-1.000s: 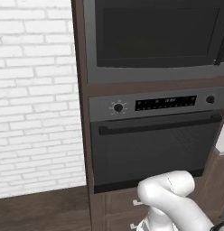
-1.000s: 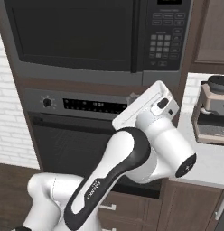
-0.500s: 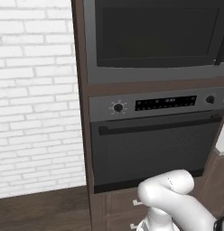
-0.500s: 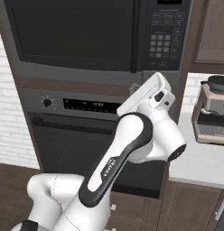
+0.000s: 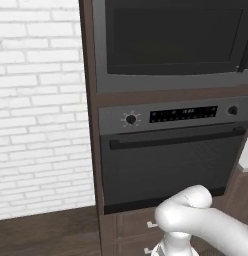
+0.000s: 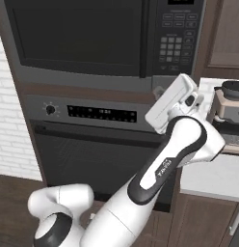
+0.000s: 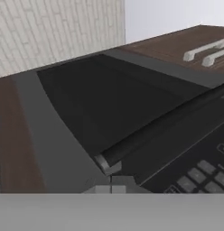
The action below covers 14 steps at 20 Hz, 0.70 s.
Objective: Open the microwave, place the bowl with waffle inside the microwave, then close the microwave door and turn it on.
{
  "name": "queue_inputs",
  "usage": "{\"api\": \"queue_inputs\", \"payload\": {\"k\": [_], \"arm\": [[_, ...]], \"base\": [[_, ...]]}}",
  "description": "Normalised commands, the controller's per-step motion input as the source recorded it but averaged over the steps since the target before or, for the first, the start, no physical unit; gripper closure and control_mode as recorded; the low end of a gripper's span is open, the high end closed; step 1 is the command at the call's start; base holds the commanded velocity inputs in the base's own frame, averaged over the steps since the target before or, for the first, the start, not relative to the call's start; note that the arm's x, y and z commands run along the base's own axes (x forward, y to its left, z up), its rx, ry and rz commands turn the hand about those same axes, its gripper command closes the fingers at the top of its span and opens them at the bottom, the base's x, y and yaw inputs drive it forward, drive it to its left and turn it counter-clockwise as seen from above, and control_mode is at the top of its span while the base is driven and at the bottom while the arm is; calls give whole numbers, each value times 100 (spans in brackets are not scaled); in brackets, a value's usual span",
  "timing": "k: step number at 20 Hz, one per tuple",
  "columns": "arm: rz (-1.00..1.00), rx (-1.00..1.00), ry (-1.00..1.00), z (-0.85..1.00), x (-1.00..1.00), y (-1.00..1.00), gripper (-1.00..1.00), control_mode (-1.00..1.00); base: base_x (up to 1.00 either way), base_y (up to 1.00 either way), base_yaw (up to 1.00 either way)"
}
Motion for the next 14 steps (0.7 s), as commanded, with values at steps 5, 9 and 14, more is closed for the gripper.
{"api": "queue_inputs", "payload": {"k": [5,9,14], "arm": [[-2,-23,-9,1,56,-7,100,-100],[-15,-29,-21,3,19,-31,100,-100],[-28,-32,-28,5,8,-38,100,-100]], "base": [[0,0,0],[0,0,0],[0,0,0]]}}
